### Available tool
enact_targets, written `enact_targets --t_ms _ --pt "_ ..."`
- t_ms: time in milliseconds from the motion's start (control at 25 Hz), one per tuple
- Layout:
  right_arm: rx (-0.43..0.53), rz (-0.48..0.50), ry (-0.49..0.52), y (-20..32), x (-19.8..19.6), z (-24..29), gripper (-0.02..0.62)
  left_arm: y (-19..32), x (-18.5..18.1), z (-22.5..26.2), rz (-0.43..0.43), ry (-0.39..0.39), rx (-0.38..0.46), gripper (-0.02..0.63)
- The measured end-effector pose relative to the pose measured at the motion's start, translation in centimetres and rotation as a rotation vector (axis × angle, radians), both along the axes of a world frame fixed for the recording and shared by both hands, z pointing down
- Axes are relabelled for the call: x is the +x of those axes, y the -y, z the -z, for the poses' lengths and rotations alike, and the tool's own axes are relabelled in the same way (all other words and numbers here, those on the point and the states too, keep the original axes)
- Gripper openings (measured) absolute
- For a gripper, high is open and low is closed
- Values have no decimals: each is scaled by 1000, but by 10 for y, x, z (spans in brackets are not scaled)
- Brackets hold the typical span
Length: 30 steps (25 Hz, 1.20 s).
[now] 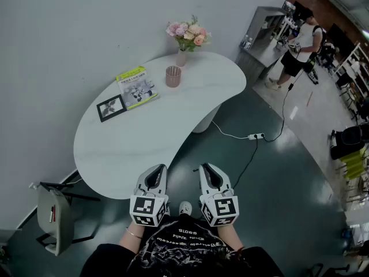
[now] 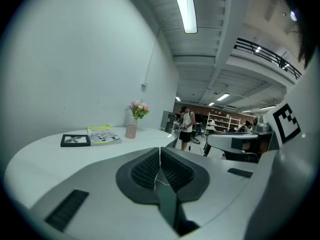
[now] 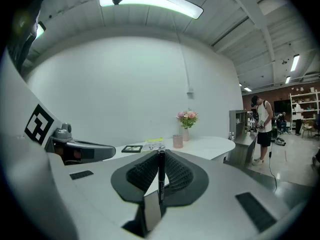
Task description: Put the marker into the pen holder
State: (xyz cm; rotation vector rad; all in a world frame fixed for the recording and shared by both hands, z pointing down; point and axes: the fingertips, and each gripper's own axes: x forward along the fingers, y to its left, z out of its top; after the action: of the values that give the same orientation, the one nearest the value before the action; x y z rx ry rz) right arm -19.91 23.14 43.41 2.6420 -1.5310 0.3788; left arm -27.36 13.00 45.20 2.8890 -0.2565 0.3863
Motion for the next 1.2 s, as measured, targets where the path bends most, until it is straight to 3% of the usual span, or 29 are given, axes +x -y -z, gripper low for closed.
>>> enact_targets --t_ms 760,1200 --pt "15 -112 15 23 -19 -8 64 33 -19 -16 -78 3 -19 26" --pt "17 -77 32 37 4 -19 64 39 2 -20 -70 6 -10 26"
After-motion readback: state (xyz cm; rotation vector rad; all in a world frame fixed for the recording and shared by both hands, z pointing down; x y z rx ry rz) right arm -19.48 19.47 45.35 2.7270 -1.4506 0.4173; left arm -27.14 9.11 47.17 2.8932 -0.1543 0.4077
